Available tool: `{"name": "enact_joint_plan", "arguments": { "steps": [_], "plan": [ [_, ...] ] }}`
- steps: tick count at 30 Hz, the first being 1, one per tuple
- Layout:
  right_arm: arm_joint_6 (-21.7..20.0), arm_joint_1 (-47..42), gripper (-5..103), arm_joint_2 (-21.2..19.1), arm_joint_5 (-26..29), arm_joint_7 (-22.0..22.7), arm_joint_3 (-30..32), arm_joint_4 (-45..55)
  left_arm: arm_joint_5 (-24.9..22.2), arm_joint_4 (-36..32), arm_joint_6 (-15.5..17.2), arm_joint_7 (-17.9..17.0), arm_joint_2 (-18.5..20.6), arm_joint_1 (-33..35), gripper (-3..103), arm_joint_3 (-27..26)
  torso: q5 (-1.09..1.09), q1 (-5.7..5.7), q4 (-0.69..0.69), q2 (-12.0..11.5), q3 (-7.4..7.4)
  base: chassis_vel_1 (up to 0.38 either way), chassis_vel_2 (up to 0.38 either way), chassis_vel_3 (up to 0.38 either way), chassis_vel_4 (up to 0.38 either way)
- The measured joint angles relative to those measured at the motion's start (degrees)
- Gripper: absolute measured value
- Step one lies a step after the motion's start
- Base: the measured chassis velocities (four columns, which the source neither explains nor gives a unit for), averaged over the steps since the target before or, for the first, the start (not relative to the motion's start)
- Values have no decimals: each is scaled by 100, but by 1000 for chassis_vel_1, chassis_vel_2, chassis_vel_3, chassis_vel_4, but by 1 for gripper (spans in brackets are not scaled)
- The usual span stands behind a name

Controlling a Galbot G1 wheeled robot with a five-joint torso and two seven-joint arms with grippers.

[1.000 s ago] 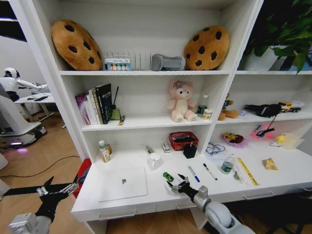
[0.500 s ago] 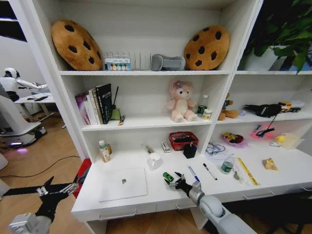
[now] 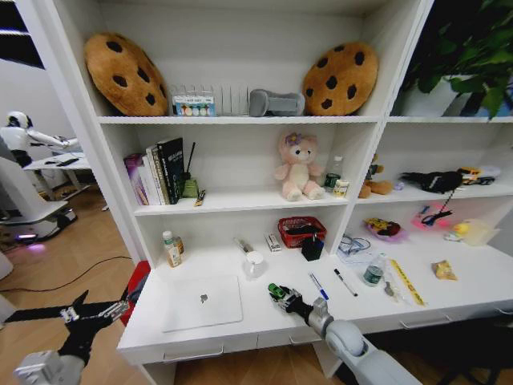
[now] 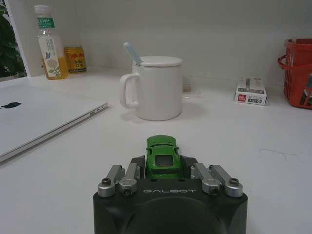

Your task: Organize the objects on the table.

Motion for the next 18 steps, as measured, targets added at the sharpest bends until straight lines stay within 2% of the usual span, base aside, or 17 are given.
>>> {"name": "enact_joint_plan", "arguments": {
  "steps": [1,3,10,18],
  "plan": [
    [2,-14,38,1,0,-1,10,8,0,0,0,0,0,0,100,0,0,0,1,0,0,0,0,0,0],
    [5,-18,36,1,1,-2,17,9,0,0,0,0,0,0,100,0,0,0,1,0,0,0,0,0,0],
    [25,-46,36,-50,119,-24,127,114,0,0,0,0,0,0,100,0,2,0,1,0,1,0,0,0,0],
    [-17,-369,36,-503,566,-208,729,1007,0,0,0,0,0,0,100,0,1,0,1,0,0,0,0,0,0]
  ]
}}
